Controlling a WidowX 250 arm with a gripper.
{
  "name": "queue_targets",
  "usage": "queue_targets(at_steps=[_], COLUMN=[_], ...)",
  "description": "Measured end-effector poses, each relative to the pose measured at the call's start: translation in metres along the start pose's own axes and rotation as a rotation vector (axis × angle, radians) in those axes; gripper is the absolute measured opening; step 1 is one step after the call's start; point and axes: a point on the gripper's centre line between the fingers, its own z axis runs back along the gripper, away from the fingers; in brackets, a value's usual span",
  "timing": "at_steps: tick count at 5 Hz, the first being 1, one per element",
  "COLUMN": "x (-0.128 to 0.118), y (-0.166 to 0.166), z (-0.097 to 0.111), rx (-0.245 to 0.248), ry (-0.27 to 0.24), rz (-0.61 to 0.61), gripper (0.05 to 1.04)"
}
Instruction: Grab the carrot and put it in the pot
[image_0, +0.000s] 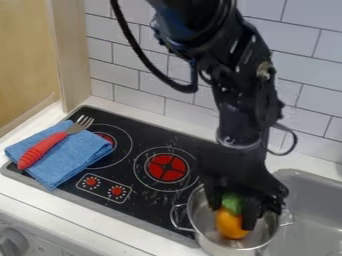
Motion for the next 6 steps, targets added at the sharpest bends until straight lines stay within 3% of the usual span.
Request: queue_targets(at_steps=[2,3,4,5,6], x=[0.000,0.001,0.001,0.002,0.007], y=[0.001,0.001,0.000,-0.001,-0.001], z=[-0.005,-0.005,-0.005,-0.002,0.016], rx=[0.001,-0.001,-0.006,-0.019,-0.029], ry=[0.009,0.004,0.003,-0.005,-0.063], rz=[0.021,0.038,0.044,0.046,0.050], gripper=[0.644,0.949,1.019,1.003,0.997])
